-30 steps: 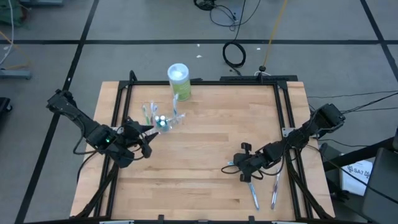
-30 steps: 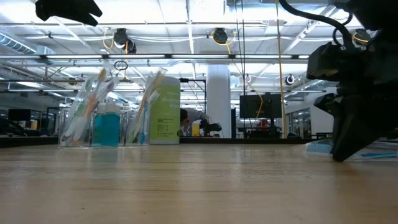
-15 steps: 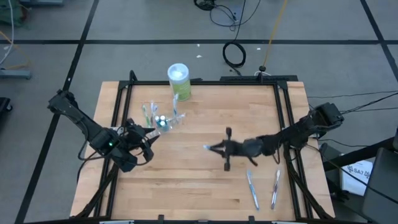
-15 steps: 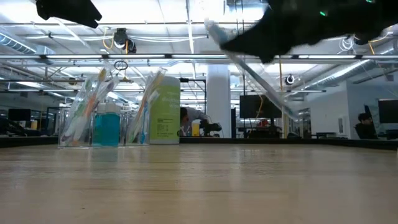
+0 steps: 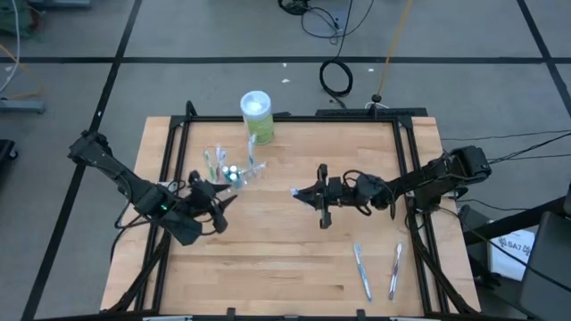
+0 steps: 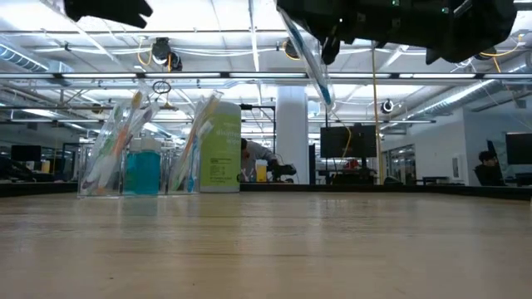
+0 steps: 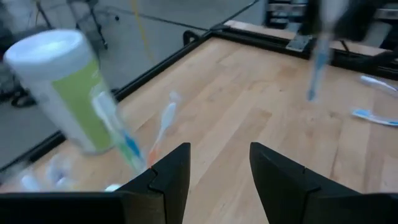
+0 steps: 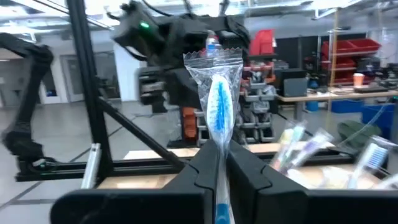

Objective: Pick & Place toothbrushing station
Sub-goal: Put the left blue toothbrush into the transparent organizer

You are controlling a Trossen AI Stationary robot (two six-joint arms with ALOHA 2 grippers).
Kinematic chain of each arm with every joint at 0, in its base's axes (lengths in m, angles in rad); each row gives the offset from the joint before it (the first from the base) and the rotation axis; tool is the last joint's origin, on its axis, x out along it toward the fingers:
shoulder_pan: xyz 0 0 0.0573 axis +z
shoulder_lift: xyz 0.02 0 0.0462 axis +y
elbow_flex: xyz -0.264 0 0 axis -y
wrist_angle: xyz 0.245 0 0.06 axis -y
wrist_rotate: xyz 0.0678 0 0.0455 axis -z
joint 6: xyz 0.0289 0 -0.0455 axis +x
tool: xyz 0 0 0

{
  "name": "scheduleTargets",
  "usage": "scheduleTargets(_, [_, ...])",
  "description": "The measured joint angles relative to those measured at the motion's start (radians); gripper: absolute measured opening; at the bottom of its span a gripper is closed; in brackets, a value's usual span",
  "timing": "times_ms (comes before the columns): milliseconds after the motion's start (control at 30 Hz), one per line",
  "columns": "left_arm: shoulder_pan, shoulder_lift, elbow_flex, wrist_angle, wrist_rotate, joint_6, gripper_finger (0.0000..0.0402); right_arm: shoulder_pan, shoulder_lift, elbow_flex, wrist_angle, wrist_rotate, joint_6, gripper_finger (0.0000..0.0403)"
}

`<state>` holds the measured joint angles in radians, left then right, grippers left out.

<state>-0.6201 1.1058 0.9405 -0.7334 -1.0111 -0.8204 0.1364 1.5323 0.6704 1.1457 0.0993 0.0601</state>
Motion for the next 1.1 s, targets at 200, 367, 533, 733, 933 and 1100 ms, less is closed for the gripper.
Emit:
scheduleTargets(200, [0.020, 0.093, 0.000, 0.314, 0.096, 0.317, 0.0173, 0.003, 0.000, 0.000, 0.002, -0.001, 0.004, 0.0010])
scheduleTargets(367, [0.057, 0.184, 0.000, 0.629, 0.271, 0.605, 0.0172, 0.006, 0.000, 0.000, 0.002, 0.000, 0.007, 0.0010])
scheduleTargets(533, [0.131, 0.223, 0.000, 0.753, 0.486, 0.740, 0.0172, 0.017, 0.000, 0.000, 0.017, -0.001, 0.007, 0.0010])
scheduleTargets(733, [0.281, 0.320, 0.000, 0.823, 0.649, 0.790, 0.0172, 0.023, 0.000, 0.001, 0.084, -0.103, 0.007, 0.0010])
scheduleTargets(933, [0.425, 0.431, 0.000, 1.115, 1.071, 0.830, 0.0172, 0.023, 0.000, 0.001, 0.084, -0.102, 0.007, 0.0010])
scheduleTargets(1100, [0.480, 0.433, -0.001, 1.184, 1.089, 0.790, 0.0172, 0.022, -0.001, 0.001, 0.090, -0.100, 0.006, 0.0010])
